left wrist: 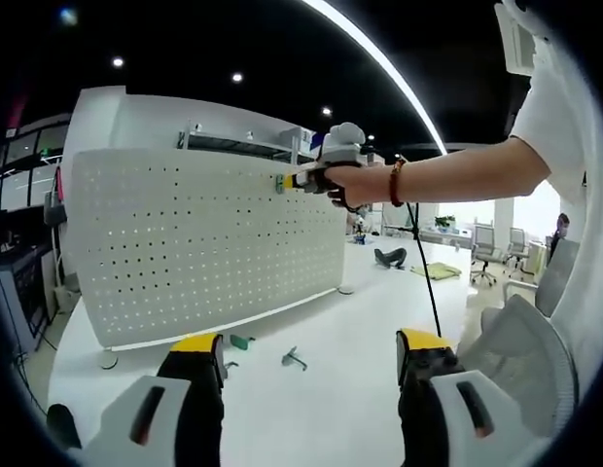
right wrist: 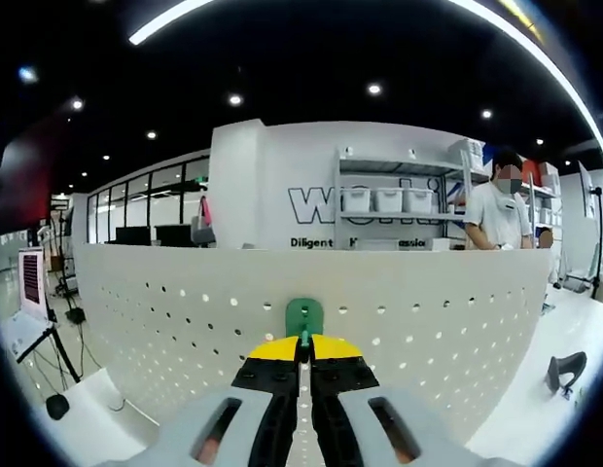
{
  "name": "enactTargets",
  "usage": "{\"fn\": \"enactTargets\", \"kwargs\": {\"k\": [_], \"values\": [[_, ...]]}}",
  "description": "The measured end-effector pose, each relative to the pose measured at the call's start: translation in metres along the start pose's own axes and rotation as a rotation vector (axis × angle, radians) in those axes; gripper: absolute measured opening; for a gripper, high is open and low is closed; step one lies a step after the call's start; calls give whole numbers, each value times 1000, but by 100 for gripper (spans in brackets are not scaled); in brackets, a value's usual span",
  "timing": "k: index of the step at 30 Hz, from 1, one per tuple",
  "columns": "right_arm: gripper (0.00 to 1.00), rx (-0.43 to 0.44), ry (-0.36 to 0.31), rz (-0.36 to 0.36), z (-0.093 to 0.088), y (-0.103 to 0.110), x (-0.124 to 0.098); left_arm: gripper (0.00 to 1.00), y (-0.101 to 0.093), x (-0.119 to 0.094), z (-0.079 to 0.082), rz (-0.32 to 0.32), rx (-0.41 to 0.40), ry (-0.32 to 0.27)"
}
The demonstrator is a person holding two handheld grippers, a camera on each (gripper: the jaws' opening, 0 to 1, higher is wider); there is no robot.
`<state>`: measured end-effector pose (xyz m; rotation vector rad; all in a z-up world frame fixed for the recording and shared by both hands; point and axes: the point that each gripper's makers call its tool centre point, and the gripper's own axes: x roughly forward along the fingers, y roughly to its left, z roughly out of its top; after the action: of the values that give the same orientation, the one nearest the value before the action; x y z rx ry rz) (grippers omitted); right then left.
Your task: Insert the hook assembly into the mounting plate slot until the hook locks in place.
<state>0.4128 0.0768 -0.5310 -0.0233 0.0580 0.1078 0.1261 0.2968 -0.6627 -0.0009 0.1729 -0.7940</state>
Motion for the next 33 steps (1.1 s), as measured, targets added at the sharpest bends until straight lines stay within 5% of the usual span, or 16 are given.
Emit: {"fn": "enactTargets", "kwargs": {"k": [8,17,19,22,33], "values": [[1,93,8,-31,-2,-1,2,74,0,0,0,1,-7,-3],[1,51,3,-36,-4,0,3,74,1,0,0,-1,-7,-3],[1,-30,14,-45,-3,0,3,74,0,0,0,-4,-10,-5],[2,25,13,-44,-4,1,3,74,-1,0,-2,-6,-5,5],[5,-12,40,-25,-9,5,1,73,0,1,0,-3,-6,3]]}}
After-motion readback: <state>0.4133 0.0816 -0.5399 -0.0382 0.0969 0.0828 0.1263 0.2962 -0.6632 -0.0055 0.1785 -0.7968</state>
